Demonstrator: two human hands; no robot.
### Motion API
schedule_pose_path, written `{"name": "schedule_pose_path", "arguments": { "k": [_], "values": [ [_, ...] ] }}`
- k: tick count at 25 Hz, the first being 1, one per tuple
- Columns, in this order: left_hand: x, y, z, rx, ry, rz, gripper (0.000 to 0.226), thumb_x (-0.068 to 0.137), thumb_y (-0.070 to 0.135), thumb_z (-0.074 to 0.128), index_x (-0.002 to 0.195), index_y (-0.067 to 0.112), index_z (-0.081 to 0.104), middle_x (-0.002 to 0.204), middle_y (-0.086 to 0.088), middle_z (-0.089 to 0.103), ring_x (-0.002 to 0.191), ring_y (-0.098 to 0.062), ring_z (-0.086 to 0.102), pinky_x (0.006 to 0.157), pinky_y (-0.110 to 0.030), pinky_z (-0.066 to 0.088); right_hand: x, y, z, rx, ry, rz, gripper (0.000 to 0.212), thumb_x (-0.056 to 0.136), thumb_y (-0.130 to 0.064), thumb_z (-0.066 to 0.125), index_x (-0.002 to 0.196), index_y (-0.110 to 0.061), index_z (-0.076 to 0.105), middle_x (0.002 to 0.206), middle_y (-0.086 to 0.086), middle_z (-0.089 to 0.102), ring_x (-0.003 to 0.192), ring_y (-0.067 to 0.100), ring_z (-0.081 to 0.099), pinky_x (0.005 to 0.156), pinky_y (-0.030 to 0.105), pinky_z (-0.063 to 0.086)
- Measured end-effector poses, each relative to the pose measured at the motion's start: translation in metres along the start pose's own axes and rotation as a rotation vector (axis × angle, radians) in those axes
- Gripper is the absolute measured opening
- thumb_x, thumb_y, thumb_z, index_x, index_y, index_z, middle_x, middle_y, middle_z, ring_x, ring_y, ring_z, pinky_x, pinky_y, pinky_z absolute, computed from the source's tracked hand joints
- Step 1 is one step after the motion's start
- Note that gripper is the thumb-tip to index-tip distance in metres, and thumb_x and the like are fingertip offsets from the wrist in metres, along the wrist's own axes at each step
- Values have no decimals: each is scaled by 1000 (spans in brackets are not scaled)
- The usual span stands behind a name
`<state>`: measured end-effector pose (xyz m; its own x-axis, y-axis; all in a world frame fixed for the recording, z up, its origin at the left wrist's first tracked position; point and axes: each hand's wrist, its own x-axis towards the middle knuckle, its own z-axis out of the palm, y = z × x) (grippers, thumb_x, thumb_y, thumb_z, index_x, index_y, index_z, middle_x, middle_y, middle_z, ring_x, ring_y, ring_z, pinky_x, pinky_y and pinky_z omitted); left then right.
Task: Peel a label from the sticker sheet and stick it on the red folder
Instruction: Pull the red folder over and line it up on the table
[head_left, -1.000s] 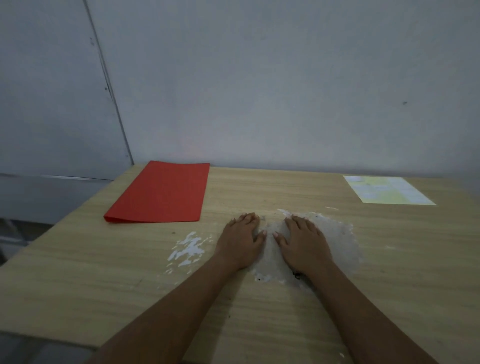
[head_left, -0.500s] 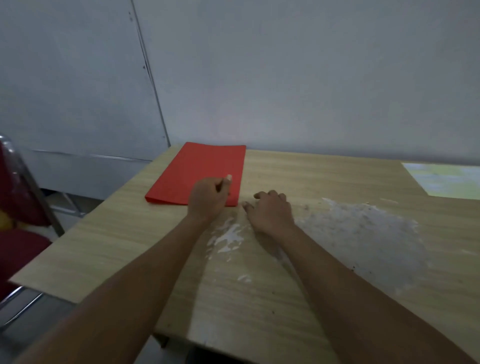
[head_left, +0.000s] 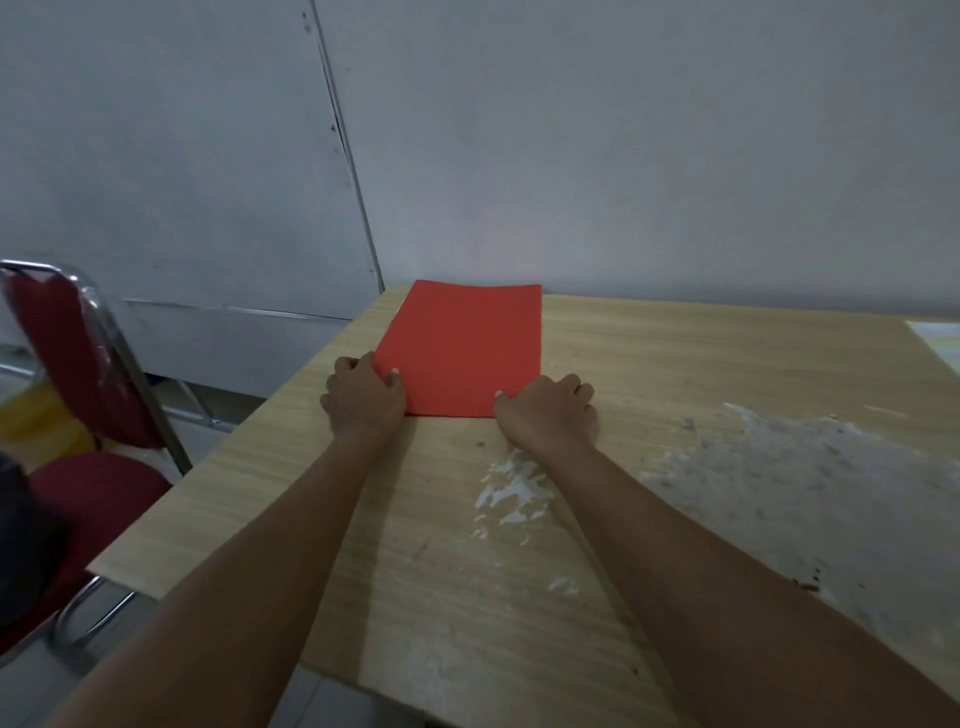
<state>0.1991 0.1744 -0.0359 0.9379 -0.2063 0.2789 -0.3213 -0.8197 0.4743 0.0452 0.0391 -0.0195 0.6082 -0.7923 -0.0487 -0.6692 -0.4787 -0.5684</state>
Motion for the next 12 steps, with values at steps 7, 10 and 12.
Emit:
{"name": "schedule_pose_path", "arguments": {
  "k": [7, 10, 12],
  "values": [
    [2, 10, -8, 26, -80, -125, 48, 97, 38, 47, 134, 6, 52, 133, -22, 49, 121, -42, 49, 102, -51, 42, 20, -3, -12, 279, -24, 170, 37, 81, -30, 61, 112, -10, 55, 127, 15, 56, 121, 36, 46, 90, 38, 43],
    [-4, 15, -9, -4, -128, -95, 49, 98, 38, 46, 134, 5, 51, 133, -23, 48, 120, -43, 50, 102, -49, 43, 24, 5, -16, 340, 23, 169, 44, 87, -18, 63, 124, -3, 45, 122, 16, 60, 113, 35, 57, 77, 37, 48],
    [-13, 21, -9, -15, -143, -75, 49, 97, 36, 47, 132, 3, 49, 133, -24, 46, 120, -43, 50, 102, -50, 44, 26, 17, -22, 356, 42, 147, 42, 88, -15, 64, 123, -2, 46, 118, 16, 63, 104, 32, 63, 68, 33, 46]
  ]
}}
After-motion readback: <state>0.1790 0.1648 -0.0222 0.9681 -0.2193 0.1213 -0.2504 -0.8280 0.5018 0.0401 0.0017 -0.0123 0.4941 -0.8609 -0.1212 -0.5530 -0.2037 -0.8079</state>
